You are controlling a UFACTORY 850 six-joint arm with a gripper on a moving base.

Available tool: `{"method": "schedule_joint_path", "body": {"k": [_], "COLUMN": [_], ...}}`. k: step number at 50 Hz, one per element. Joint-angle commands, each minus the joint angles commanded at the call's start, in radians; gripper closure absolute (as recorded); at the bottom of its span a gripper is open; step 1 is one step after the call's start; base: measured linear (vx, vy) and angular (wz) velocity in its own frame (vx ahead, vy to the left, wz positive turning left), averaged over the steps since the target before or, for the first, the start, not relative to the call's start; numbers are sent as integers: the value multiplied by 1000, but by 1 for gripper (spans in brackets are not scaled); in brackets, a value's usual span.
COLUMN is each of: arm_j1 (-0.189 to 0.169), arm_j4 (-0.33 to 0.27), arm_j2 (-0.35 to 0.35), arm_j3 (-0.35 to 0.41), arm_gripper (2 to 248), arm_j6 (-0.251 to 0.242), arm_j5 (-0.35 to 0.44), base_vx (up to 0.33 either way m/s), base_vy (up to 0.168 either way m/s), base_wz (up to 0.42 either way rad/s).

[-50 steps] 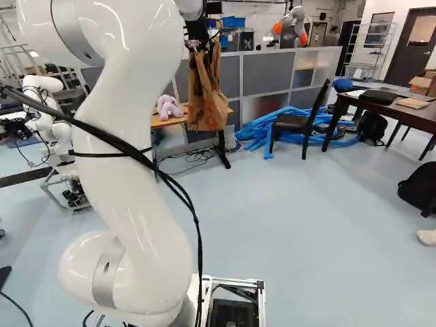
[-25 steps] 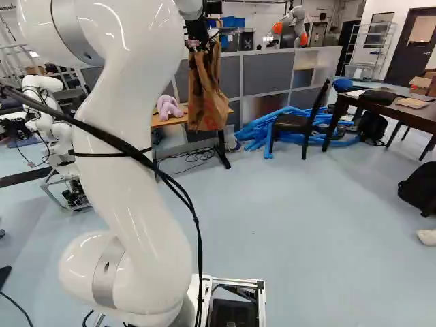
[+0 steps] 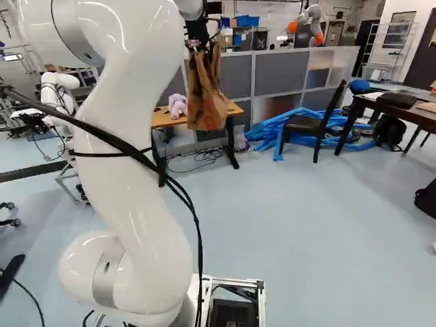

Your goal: Pick up the bag on the ground and place it on the table

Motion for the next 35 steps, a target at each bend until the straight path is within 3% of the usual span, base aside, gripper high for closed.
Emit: {"method": "schedule_joint_path", "body": {"k": [35], "arm_j1": [0], "arm_j4": [0], "arm_j2": [0], "arm_j3": [0], "arm_gripper": [229], "arm_j6": [0], "arm_j5": [0], "base_vx": [-2], "base_vy": [52], "base_wz": [256]}}
